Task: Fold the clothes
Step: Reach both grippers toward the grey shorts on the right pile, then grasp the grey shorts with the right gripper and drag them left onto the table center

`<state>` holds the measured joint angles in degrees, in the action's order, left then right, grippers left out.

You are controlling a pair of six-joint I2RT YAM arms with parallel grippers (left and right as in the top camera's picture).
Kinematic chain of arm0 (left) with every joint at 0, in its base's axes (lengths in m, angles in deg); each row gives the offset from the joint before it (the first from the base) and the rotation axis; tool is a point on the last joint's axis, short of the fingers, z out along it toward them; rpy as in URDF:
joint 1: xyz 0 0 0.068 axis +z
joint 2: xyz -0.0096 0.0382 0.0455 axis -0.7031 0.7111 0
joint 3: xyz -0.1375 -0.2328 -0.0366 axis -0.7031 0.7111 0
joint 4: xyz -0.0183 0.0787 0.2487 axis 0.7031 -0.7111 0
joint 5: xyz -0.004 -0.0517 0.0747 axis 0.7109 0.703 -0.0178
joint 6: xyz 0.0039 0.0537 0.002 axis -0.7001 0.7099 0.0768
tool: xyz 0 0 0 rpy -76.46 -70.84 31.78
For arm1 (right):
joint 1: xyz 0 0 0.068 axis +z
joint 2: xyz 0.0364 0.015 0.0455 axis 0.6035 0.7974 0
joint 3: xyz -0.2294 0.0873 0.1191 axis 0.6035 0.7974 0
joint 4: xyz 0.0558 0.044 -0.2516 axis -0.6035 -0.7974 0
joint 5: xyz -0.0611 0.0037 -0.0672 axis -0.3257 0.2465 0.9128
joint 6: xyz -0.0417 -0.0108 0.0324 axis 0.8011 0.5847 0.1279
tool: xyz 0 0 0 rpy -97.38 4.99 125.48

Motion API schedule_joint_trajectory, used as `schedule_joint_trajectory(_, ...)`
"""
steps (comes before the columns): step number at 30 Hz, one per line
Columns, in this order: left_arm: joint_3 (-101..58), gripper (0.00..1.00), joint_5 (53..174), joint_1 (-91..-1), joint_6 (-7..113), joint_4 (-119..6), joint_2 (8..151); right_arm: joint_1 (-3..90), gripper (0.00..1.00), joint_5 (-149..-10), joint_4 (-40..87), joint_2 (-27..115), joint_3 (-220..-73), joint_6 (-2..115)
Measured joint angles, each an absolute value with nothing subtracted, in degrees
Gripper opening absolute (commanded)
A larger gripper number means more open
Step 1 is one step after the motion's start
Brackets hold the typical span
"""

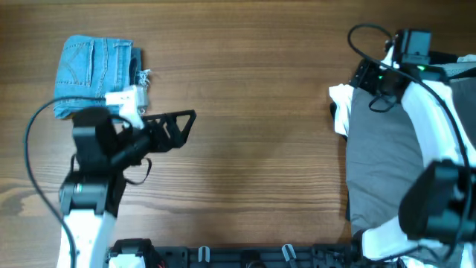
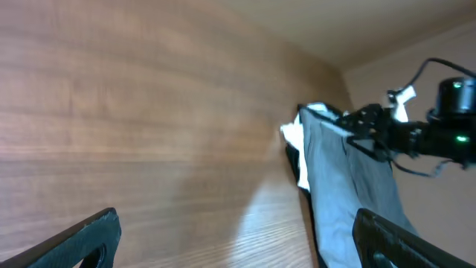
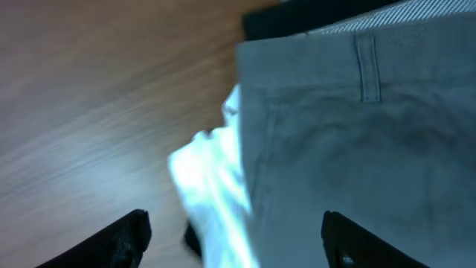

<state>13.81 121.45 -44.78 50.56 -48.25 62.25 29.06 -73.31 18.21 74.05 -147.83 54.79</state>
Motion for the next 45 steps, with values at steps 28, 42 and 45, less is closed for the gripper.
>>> schedule_joint_trajectory(28,2.4,1.0,100.2,-61.1,57.3,-62.5,68.8,26.2,0.04,-64.7,22.2,79.1,-147.9,53.2)
schedule_joint_trajectory(42,-10.4,1.0,89.9,-55.6,58.2,-68.6,62.8,49.6,0.13,-86.9,26.1,53.6,-148.1,62.5)
schedule_joint_trajectory(45,-11.7,1.0,87.0,-54.7,59.3,-68.7,59.6,68.1,0.6,-89.2,25.5,55.8,-148.1,62.8)
